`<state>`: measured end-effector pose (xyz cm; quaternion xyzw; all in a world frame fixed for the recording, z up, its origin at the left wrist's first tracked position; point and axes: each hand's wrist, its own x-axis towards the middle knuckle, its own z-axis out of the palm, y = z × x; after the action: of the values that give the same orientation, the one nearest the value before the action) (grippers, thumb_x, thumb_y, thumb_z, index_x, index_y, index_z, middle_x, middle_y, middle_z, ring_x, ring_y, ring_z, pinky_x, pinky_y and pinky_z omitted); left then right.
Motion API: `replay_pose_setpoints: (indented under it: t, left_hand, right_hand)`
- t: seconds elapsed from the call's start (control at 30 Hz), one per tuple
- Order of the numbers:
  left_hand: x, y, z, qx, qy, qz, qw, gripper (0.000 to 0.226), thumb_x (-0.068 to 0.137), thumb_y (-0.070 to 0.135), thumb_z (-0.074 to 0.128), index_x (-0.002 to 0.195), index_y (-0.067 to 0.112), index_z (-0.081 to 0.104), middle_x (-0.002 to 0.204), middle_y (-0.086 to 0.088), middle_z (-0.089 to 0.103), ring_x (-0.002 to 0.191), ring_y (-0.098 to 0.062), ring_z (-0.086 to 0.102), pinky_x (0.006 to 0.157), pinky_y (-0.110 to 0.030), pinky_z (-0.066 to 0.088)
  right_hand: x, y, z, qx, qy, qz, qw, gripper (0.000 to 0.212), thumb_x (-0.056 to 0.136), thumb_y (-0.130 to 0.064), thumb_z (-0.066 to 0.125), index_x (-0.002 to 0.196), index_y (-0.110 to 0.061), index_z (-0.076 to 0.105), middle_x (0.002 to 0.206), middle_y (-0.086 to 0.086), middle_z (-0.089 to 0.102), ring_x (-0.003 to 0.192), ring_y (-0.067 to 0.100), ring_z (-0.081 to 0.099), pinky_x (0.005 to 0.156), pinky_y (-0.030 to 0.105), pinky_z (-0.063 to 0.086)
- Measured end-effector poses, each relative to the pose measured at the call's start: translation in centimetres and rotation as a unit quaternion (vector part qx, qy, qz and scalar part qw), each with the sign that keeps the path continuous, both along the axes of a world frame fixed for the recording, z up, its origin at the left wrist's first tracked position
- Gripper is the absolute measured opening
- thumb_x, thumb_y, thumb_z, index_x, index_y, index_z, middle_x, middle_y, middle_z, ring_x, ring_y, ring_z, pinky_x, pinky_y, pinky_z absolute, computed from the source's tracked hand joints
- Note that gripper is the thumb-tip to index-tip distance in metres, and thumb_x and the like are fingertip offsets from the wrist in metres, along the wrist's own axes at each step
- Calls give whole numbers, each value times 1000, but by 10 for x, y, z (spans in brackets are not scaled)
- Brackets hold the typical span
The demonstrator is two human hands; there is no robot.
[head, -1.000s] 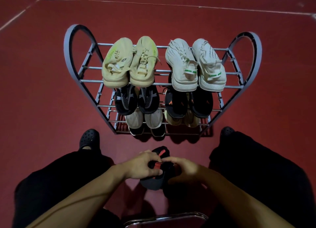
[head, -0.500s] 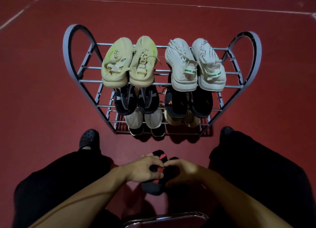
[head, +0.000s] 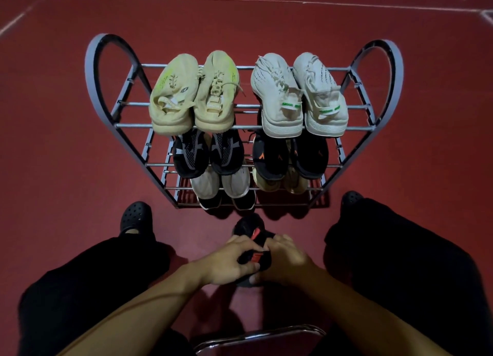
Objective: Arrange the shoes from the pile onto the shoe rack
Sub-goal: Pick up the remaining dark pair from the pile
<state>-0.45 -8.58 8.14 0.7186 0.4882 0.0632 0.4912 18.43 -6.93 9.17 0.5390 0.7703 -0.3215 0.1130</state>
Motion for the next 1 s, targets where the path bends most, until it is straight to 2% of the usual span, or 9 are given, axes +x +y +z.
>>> replay_pose_setpoints:
  t: [0.1,0.37,0.47,0.57,0.63,0.73,0.83,0.9,1.0]
  left_hand:
    - [-2,4,1,-23,-16,49,998,60,93,42,63,147,35,39,139,11,42,131,-7,36,112,-27,31]
    - [-9,12,-4,-82,-30,121,989,56,98,34,61,148,28,39,144,10,40,130,-8,42,102,-23,38]
    - [-10,13,-17,-92,-9,112,989,54,96,40,61,146,29,44,143,13,41,130,-8,43,102,-23,39]
    - [-10,18,-27,-98,11,110,989,50,96,40,62,143,29,48,140,13,44,126,-8,47,100,-21,38]
    - [-7,25,-36,-113,-2,149,982,47,96,34,63,141,26,51,138,9,49,120,-10,53,96,-19,39]
    - [7,32,-49,-169,-59,265,948,41,97,24,62,138,22,54,131,0,55,112,-14,58,94,-25,46]
    - [34,40,-66,-230,-108,352,901,42,98,14,59,139,16,50,113,-3,58,100,-17,59,85,-30,48]
    - [48,42,-70,-252,-140,369,884,48,100,11,56,145,18,44,110,-7,58,98,-22,60,82,-30,51]
    - [61,51,-92,-236,-134,313,910,65,97,8,60,153,27,34,132,-11,51,116,-29,58,100,-42,50]
  right_hand:
    - [12,-2,-16,41,-22,-44,998,95,44,-87,59,118,-27,55,119,-1,54,120,23,44,100,33,41]
    - [29,9,-20,129,-76,-49,987,70,68,-64,71,114,-14,58,117,8,50,117,29,39,93,35,41]
    - [35,17,-29,162,-105,-34,981,73,59,-59,79,109,-8,62,110,13,53,107,35,44,87,41,45]
    - [45,24,-42,168,-133,-39,976,69,39,-55,88,86,-9,67,91,11,56,88,33,50,67,42,49]
    - [53,25,-53,196,-88,-61,975,60,33,-38,94,74,-8,62,83,11,53,78,31,48,59,40,46]
    - [61,22,-66,213,-39,-88,972,46,44,-14,92,70,-5,56,79,13,51,72,28,47,60,39,34]
    - [70,25,-90,181,-18,-114,977,45,57,-29,91,92,-13,68,95,7,65,85,23,61,77,33,52]
    - [71,26,-108,175,-62,-56,981,65,44,-43,95,98,-14,73,105,13,68,101,32,57,88,43,55]
    - [71,39,-120,208,-58,3,976,74,38,-52,94,95,-10,73,104,17,67,104,36,46,93,47,50]
